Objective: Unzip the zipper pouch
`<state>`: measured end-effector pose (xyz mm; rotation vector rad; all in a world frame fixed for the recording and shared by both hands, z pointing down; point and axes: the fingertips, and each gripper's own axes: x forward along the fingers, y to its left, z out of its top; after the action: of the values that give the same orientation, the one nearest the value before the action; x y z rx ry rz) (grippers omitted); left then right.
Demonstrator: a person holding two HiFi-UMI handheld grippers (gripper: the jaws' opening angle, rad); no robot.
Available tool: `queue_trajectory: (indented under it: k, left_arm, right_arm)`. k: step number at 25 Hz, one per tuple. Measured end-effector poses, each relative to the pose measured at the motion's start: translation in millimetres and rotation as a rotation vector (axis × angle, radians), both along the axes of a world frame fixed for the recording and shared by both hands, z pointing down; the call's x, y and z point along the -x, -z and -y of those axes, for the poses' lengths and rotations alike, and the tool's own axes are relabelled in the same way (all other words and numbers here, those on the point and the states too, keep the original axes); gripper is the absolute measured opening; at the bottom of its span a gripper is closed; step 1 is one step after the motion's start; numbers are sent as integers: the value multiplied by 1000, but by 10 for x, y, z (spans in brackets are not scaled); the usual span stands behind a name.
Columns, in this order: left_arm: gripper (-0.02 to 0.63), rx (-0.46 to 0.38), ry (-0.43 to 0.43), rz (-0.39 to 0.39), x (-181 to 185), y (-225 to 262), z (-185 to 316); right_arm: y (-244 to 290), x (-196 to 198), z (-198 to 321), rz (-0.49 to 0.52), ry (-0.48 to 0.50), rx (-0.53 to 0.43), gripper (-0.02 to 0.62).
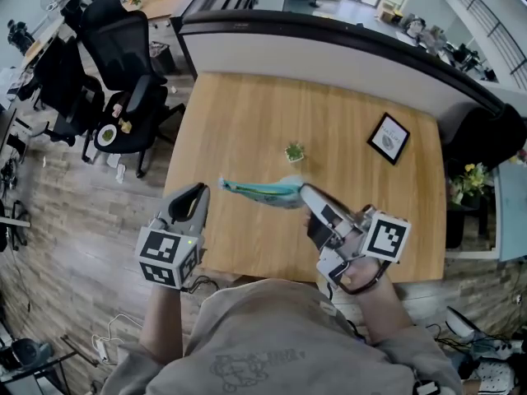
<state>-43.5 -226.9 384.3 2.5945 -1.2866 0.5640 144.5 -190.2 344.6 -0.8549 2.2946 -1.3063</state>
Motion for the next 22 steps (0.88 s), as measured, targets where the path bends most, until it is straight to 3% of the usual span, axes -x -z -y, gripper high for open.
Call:
queue_trajectory:
  k: [2, 6, 11, 18, 22]
  left_arm:
    - [57, -1, 8, -14, 18, 28, -14]
    - [55, -69, 20, -22, 60, 262, -4]
    - [49, -311, 26, 74, -21, 787, -44]
    - [25, -384, 31, 0, -97, 1298, -199]
    - [-2, -458, 42, -49, -67, 1511, -282]
  right_arm:
    - [50, -42, 18, -28, -16, -27, 9]
    - [287, -130, 58, -132, -76, -136, 9]
    - [719, -249, 31, -344, -193, -343, 9]
    - [1217, -92, -190, -607, -259, -611, 11]
    - [1380, -51, -331, -709, -302, -709, 9]
